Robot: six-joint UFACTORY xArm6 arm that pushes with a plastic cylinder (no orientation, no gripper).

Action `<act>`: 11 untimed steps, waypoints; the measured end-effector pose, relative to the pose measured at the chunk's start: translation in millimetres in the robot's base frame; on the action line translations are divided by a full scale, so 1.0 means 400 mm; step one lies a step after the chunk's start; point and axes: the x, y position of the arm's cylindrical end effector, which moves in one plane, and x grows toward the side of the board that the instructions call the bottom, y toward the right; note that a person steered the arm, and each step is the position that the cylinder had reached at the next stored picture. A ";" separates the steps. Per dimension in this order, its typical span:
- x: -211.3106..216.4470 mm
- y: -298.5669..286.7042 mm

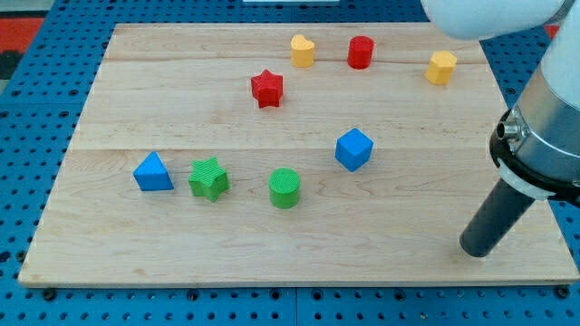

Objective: Push the yellow hexagon up a bit

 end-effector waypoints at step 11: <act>-0.685 0.073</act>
